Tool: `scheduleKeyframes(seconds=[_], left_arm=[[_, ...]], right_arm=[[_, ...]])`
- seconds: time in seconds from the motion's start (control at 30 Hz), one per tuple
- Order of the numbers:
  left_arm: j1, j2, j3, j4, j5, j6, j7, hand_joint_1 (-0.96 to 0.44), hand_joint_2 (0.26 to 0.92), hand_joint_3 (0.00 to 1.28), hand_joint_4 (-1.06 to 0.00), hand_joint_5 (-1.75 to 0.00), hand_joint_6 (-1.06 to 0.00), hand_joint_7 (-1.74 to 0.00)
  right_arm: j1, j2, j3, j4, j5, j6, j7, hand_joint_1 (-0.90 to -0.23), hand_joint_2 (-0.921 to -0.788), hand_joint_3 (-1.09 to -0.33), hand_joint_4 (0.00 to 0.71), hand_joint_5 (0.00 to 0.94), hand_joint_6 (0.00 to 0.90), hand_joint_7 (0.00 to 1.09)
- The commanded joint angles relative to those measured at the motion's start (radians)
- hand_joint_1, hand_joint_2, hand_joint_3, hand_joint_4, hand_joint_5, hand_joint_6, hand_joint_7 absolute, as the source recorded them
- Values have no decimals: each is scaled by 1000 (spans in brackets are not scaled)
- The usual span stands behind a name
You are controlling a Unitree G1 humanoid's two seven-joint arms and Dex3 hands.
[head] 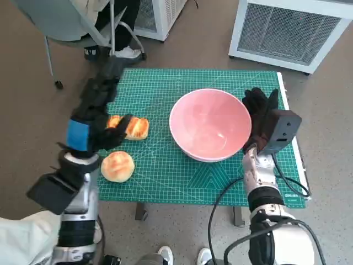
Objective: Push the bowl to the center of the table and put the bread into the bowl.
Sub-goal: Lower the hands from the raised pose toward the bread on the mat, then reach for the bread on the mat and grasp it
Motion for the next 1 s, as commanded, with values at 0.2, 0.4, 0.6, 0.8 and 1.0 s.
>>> scheduleKeyframes(seconds=[0.2,0.4,0.6,0.8,1.0], left_arm=[[-39,206,4,96,211,37,28,-490,921,425,-257,-2,-336,-54],[-98,323,-45,162,314,103,0,-516,921,413,-234,0,-335,-47],[-188,381,-117,245,389,184,-34,-511,921,321,-212,-1,-318,-33],[-286,394,-222,330,484,278,-74,-473,921,126,-190,-1,-306,-21],[-372,393,-321,427,547,366,-160,-333,858,21,-123,0,-277,-5]], right_arm=[[-24,-43,-3,-18,4,-75,13,-503,-921,-955,273,49,21,734],[-27,-51,26,-69,-12,-226,49,-525,-921,-933,272,46,18,729],[3,-60,70,-181,17,-439,252,-575,-921,-879,287,48,8,747],[82,-53,138,-377,40,-585,406,-588,-921,-825,324,64,-1,798],[157,-57,193,-514,1,-629,412,-576,-921,-821,333,69,-1,823]])
